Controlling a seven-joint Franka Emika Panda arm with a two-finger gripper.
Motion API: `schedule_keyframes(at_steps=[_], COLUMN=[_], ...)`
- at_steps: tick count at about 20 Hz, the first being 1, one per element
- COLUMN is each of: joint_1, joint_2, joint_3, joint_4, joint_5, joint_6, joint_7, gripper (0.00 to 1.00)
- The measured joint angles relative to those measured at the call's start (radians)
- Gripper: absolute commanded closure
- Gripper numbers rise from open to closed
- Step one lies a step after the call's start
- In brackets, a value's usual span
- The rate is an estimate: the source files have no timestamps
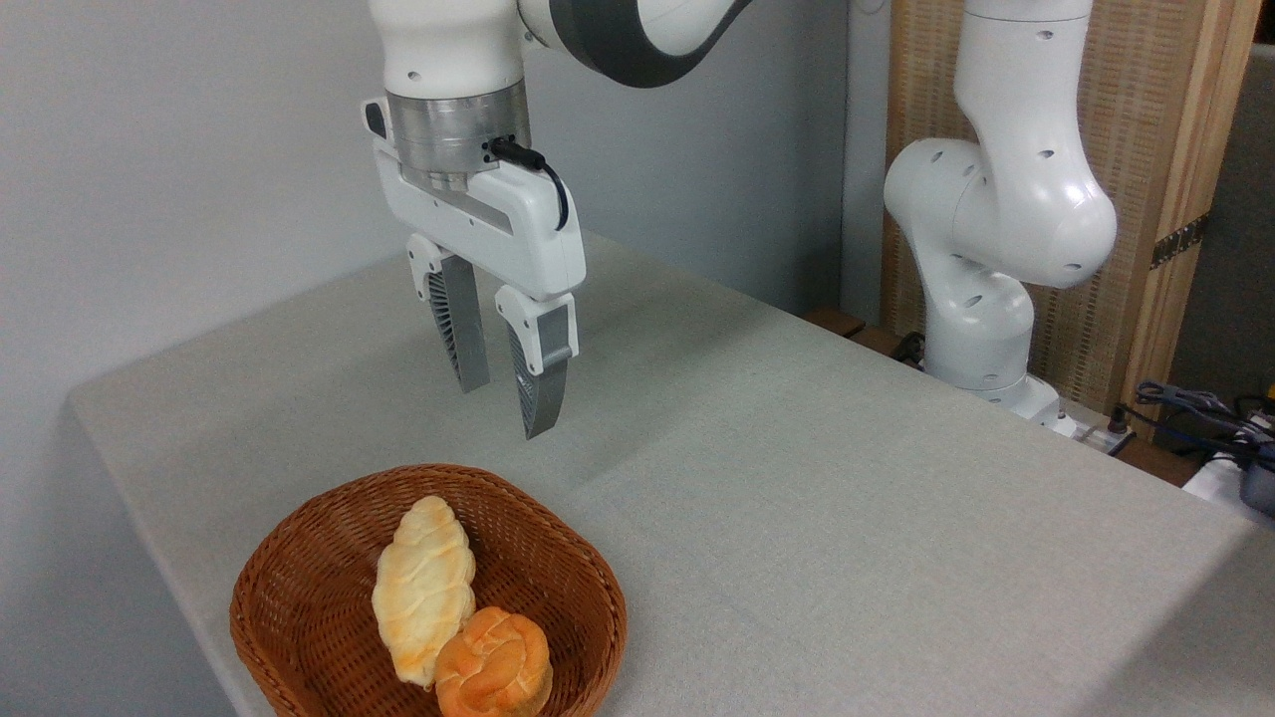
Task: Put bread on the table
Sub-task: 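Lower the open gripper toward the round orange bun in the basket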
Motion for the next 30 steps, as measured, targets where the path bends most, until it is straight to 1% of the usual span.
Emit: schedule_keyframes(at_steps=[24,27,30], joint_1=[0.002,0.006,0.01], joint_2=[0.0,0.0,0.004], joint_3=[0.007,0.01,0.02], joint_4=[0.017,0.019,0.02], joint_5=[-0.003,-0.003,-0.003], joint_6=[0.0,0.006,0.041], joint_7=[0.001,0.033,0.071], gripper=[0.0,0.0,0.0])
